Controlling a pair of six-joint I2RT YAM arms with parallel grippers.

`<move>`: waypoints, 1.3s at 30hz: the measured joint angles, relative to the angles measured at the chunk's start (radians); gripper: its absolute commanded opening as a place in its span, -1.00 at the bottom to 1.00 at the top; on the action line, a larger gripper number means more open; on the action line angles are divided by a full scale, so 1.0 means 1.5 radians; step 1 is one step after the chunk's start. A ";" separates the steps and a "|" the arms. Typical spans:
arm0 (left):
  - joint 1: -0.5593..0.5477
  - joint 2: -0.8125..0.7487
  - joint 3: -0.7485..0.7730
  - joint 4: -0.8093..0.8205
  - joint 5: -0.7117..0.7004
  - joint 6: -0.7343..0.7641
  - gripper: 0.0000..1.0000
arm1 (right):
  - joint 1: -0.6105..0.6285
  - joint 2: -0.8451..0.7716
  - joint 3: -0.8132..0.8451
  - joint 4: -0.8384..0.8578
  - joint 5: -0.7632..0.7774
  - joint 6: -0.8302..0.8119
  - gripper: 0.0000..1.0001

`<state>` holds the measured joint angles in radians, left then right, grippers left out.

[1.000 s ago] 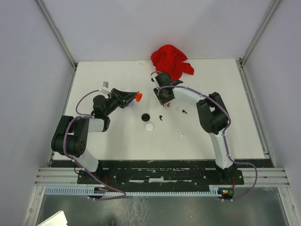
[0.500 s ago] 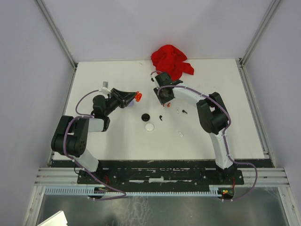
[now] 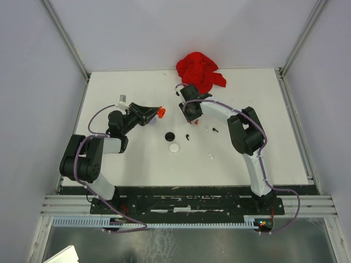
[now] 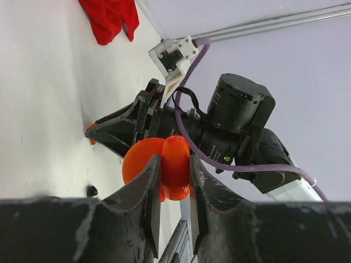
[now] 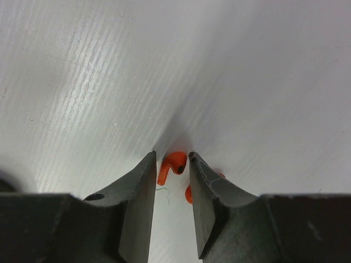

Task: Insert the wireless bluetooth earbuds into the charging case
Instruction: Pick up the earbud from the center of the board.

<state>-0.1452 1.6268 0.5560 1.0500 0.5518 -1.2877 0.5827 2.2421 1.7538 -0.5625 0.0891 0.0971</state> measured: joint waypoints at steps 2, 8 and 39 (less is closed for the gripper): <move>0.000 0.000 0.000 0.000 0.000 0.000 -0.94 | 0.000 0.000 0.001 0.000 0.000 0.002 -0.25; 0.000 0.000 0.000 0.000 0.000 0.000 -0.94 | 0.000 0.002 0.006 -0.001 -0.001 0.003 -0.28; 0.000 0.000 -0.005 0.000 0.000 0.000 -0.94 | 0.000 -0.053 -0.058 0.067 -0.013 0.007 -0.97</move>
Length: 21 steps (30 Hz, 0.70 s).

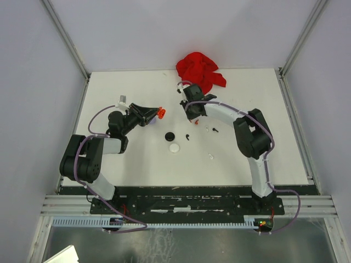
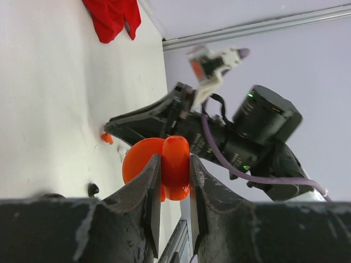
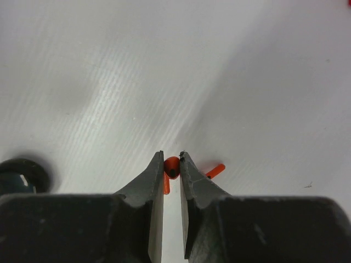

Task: Insert the wireless bluetooth earbuds into the charging case
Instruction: Pick up the earbud from the center of the board, then place the earbud in the charging case.

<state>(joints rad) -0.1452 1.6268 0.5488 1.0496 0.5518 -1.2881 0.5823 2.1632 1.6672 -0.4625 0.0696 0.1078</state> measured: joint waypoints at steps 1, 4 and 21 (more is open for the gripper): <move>0.000 0.000 0.000 0.000 0.000 0.000 -0.94 | 0.000 -0.016 -0.016 0.012 -0.005 0.000 -0.97; 0.000 0.000 0.000 0.000 0.001 -0.008 -0.94 | 0.000 -0.093 -0.082 0.088 -0.027 0.000 -0.97; 0.000 0.011 0.000 0.033 0.024 -0.125 -0.94 | -0.001 -0.273 -0.491 0.893 -0.239 0.085 -0.97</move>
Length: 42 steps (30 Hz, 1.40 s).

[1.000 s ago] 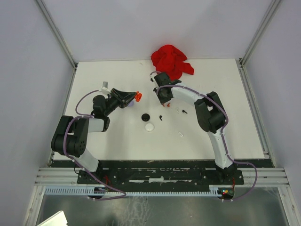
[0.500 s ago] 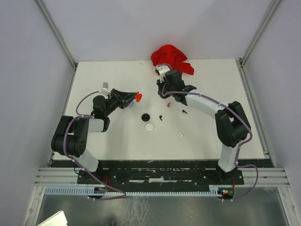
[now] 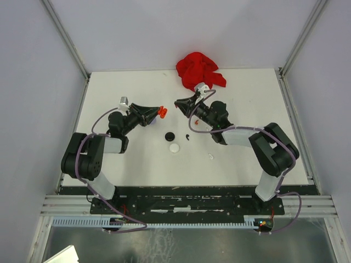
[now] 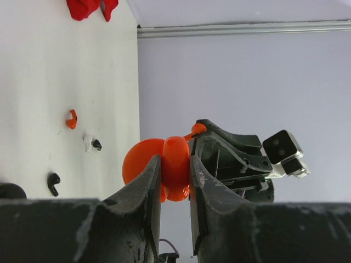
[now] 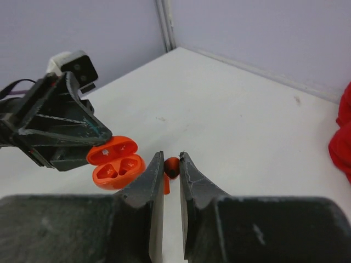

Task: Insert the wireless bluetooth earbuds into the charging case
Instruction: Place the earbud in the charging case.

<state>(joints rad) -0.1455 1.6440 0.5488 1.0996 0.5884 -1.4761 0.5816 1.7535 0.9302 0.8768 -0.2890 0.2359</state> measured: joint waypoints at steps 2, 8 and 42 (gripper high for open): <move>-0.001 0.012 0.000 0.023 0.009 -0.026 -0.94 | 0.000 0.026 -0.021 0.120 -0.017 0.011 -0.97; -0.007 0.042 0.000 0.065 0.022 -0.076 -0.94 | 0.001 0.052 -0.031 0.267 -0.056 0.030 -0.97; -0.037 0.095 0.060 0.159 0.035 -0.172 -0.94 | 0.009 0.074 -0.051 0.334 -0.106 0.007 -0.97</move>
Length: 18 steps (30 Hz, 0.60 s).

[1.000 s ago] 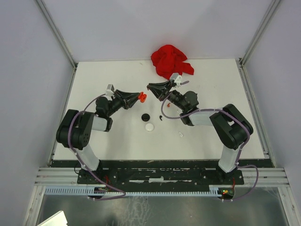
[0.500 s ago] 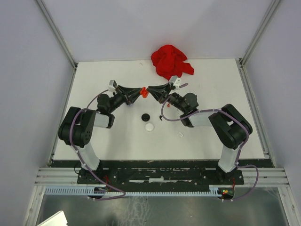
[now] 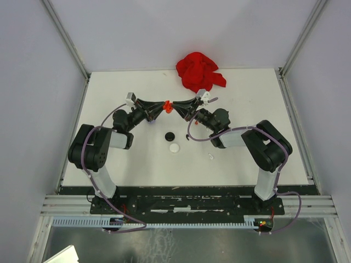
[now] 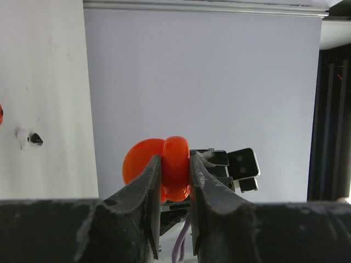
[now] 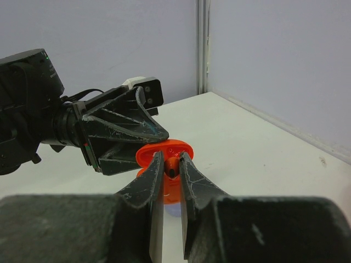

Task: Insert the wireless bluetooth earbuds into the charging case
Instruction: Place the earbud in the charging case.

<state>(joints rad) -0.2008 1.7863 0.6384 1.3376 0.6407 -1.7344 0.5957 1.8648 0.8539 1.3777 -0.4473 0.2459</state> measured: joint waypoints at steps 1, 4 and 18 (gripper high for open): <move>-0.001 0.000 0.000 0.000 0.001 0.000 -0.94 | 0.000 0.000 0.000 0.000 0.000 0.000 -0.97; -0.002 0.000 -0.005 0.001 0.001 0.000 -0.94 | 0.000 0.000 0.000 0.000 0.000 0.000 -0.97; -0.003 0.003 -0.016 0.003 0.012 0.000 -0.94 | 0.000 0.000 0.000 0.000 0.000 -0.001 -0.97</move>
<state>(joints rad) -0.2054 1.7908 0.6140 1.3415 0.6586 -1.7340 0.5957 1.8648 0.8539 1.3777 -0.4473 0.2451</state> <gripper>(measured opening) 0.291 0.193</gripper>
